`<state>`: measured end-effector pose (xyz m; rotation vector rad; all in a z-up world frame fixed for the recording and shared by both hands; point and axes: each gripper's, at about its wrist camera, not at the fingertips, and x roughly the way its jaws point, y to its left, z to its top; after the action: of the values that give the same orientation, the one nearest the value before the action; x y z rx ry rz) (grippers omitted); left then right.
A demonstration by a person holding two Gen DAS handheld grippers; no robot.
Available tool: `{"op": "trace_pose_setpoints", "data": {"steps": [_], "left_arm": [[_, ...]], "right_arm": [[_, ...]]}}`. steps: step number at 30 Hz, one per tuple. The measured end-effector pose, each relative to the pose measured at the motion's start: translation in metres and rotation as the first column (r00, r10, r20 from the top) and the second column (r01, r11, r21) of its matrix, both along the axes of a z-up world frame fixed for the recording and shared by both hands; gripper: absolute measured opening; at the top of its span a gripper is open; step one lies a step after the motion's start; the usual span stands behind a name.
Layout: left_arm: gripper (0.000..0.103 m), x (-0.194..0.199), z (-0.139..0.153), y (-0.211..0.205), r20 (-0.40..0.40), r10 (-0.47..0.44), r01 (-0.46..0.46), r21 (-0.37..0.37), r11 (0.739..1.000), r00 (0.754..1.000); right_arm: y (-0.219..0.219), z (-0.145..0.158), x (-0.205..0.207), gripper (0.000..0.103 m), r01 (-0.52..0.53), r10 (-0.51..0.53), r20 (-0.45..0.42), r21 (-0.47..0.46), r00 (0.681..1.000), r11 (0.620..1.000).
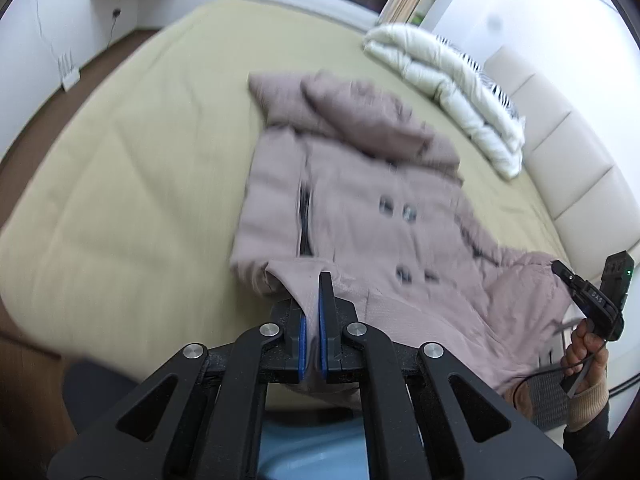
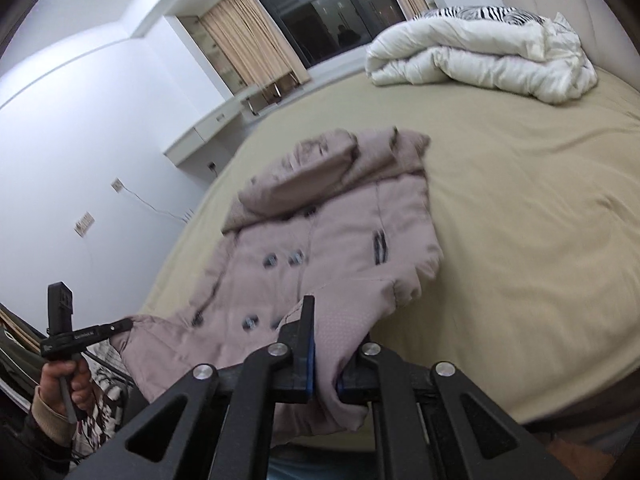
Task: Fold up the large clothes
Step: 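Lift the hem and fold it toward the collar with both tools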
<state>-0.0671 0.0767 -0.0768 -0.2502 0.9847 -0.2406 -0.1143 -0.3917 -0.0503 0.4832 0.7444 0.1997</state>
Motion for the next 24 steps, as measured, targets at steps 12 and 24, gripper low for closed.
{"op": "trace_pose_setpoints", "data": {"steps": [12, 24], "left_arm": [[0.003, 0.185, 0.087, -0.005, 0.194, 0.022, -0.031, 0.042, 0.999, 0.981], [0.004, 0.434, 0.032, -0.017, 0.125, 0.158, -0.172, 0.111, 0.979, 0.979]], "right_arm": [[-0.023, 0.074, 0.179, 0.008, 0.049, -0.037, 0.16, -0.07, 0.986, 0.996], [-0.056, 0.017, 0.394, 0.01, 0.205, -0.201, 0.043, -0.145, 0.979, 0.968]]}}
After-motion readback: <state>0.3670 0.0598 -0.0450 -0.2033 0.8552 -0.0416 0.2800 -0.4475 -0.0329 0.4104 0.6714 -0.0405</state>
